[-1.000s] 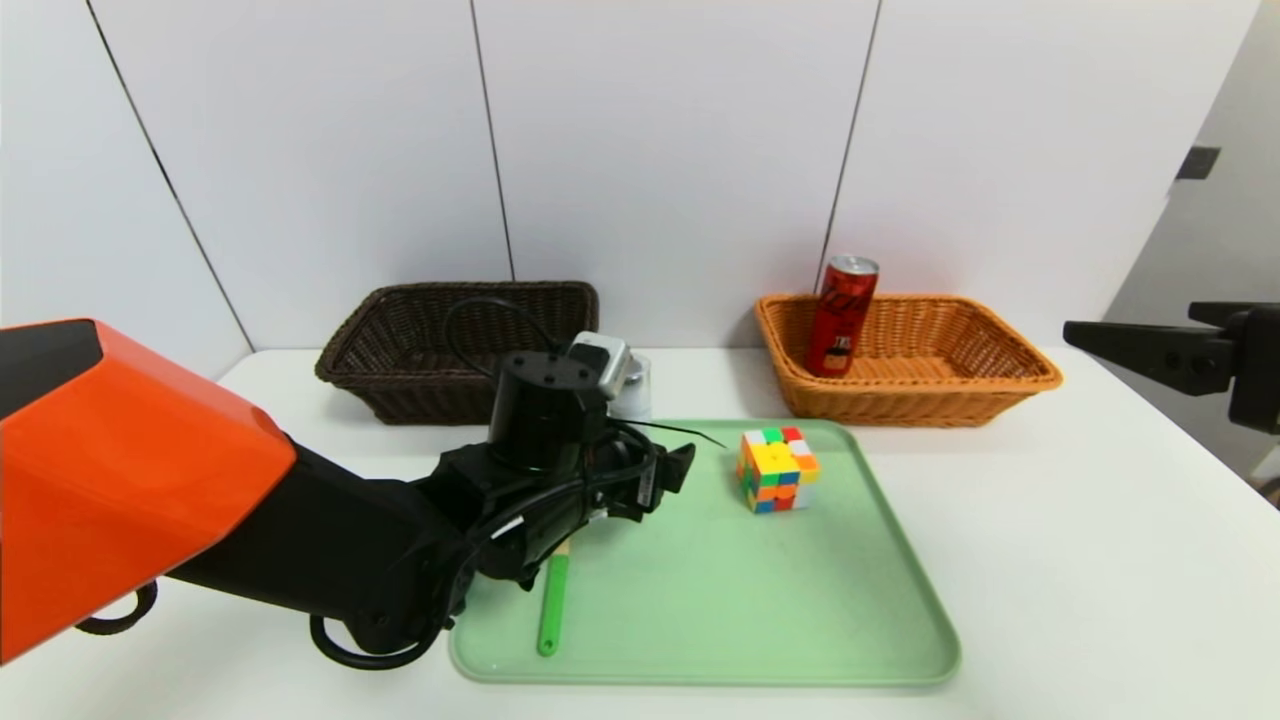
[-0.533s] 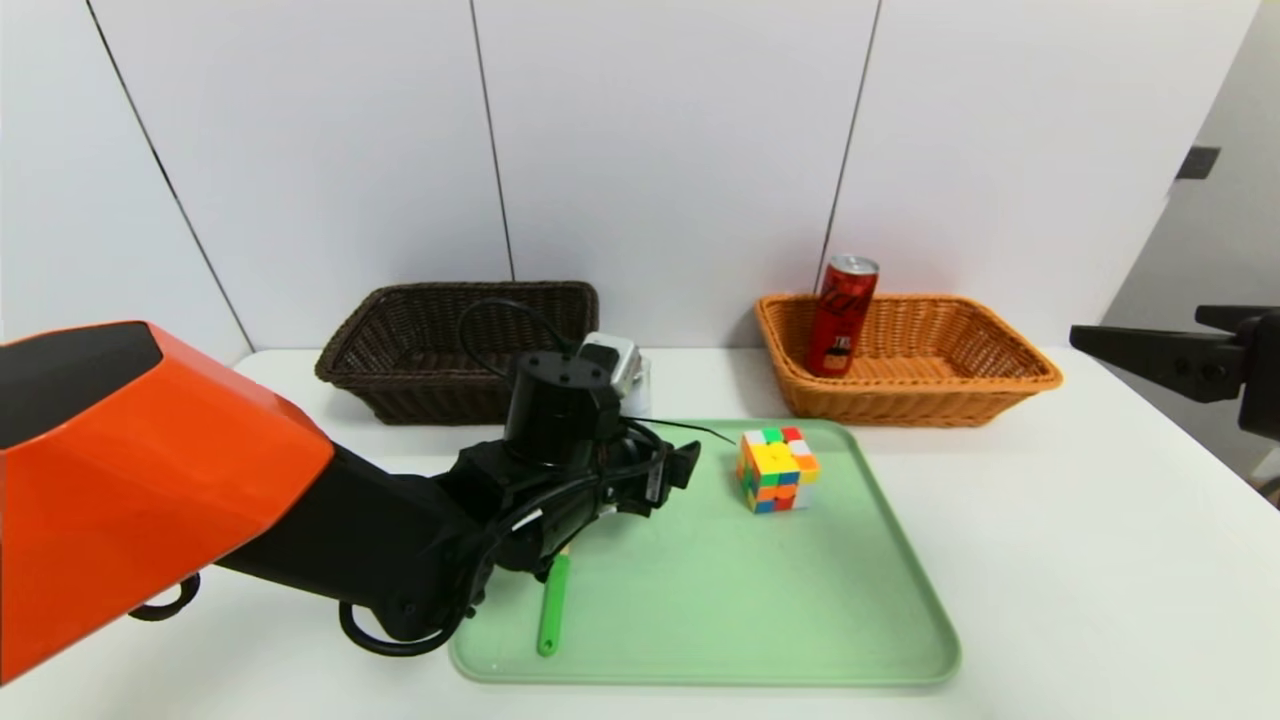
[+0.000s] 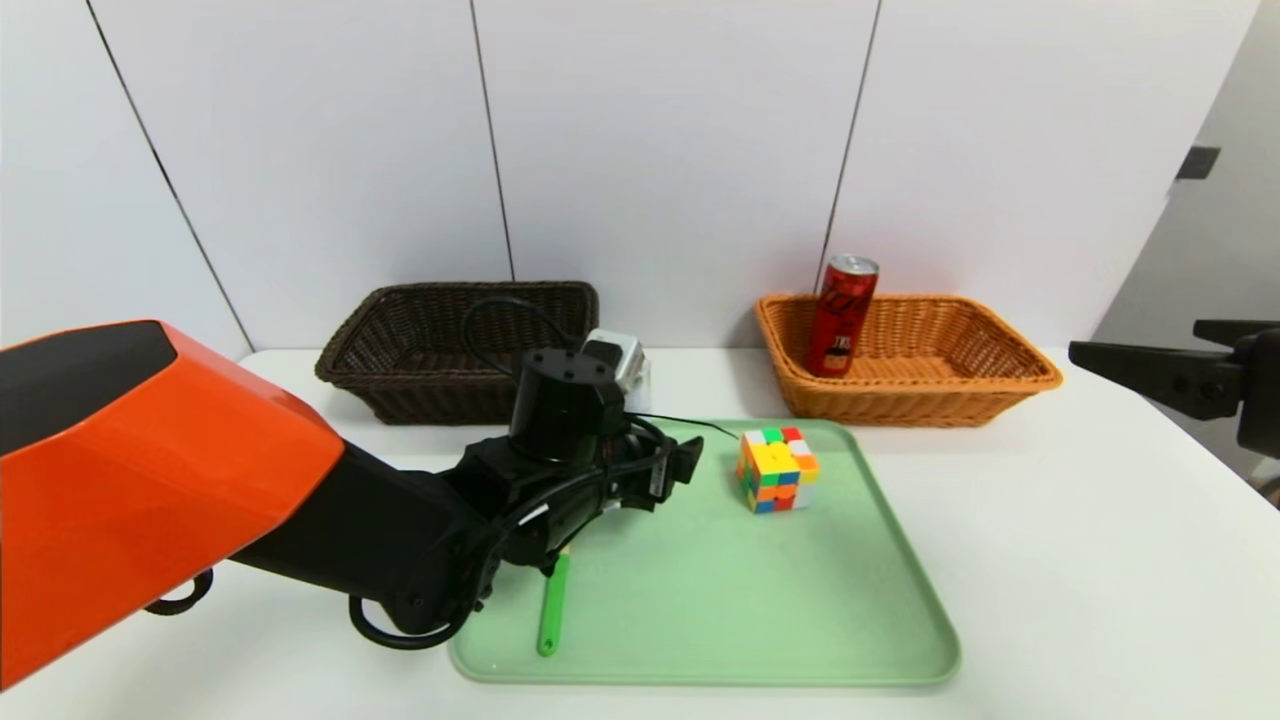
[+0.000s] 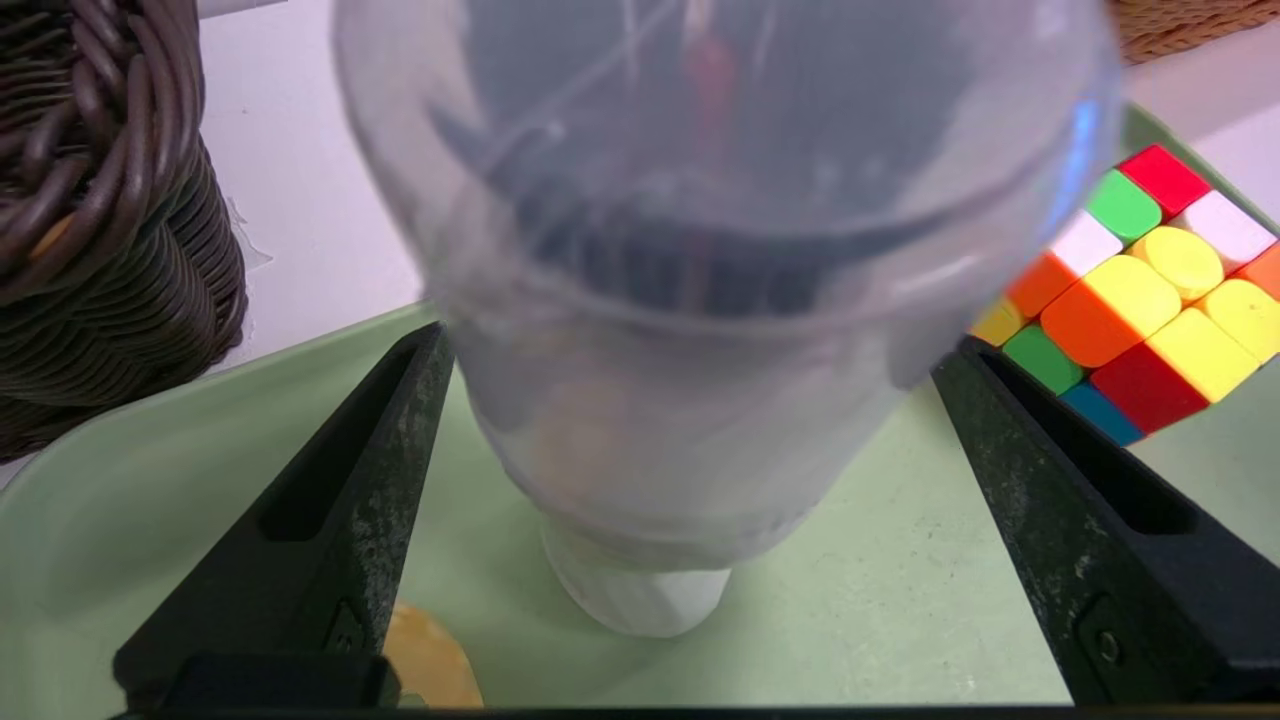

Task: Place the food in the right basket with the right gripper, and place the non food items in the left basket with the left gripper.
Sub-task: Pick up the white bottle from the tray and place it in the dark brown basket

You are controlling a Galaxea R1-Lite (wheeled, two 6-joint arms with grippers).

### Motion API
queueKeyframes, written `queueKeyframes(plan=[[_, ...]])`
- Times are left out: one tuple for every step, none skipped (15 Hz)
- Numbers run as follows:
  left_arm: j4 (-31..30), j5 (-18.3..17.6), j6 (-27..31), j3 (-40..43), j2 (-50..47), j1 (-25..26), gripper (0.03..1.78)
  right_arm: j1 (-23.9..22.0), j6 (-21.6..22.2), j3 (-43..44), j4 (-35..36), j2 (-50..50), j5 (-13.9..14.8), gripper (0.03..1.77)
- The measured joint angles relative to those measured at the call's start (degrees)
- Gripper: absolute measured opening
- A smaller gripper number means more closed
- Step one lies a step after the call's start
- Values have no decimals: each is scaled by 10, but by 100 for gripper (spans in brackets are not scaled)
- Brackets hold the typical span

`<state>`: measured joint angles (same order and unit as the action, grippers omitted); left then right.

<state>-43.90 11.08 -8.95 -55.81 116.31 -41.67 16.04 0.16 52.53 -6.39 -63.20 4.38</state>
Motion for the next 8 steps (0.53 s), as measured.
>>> queueKeyframes(plan=[[0,0,0,-1,0,0,169,1,0,-2,0,1,0,169],[1,0,0,-2,0,0,169,1,0,-3,0,1,0,169],[1,0,0,-2,0,0,169,1,0,-4,0,2,0,169],[1,1,0,-2,0,0,169,1,-1,-5,0,2,0,169],[1,1,0,-3,1,0,166,1,-1,-7,0,2,0,169],[0,2,0,-3,1,0,147,1,-1,-9,0,3,-1,169],[0,2,-1,-3,1,0,130,1,-1,-13,0,4,-1,169],[0,2,-2,-3,1,0,115,1,-2,-16,0,6,-1,169]])
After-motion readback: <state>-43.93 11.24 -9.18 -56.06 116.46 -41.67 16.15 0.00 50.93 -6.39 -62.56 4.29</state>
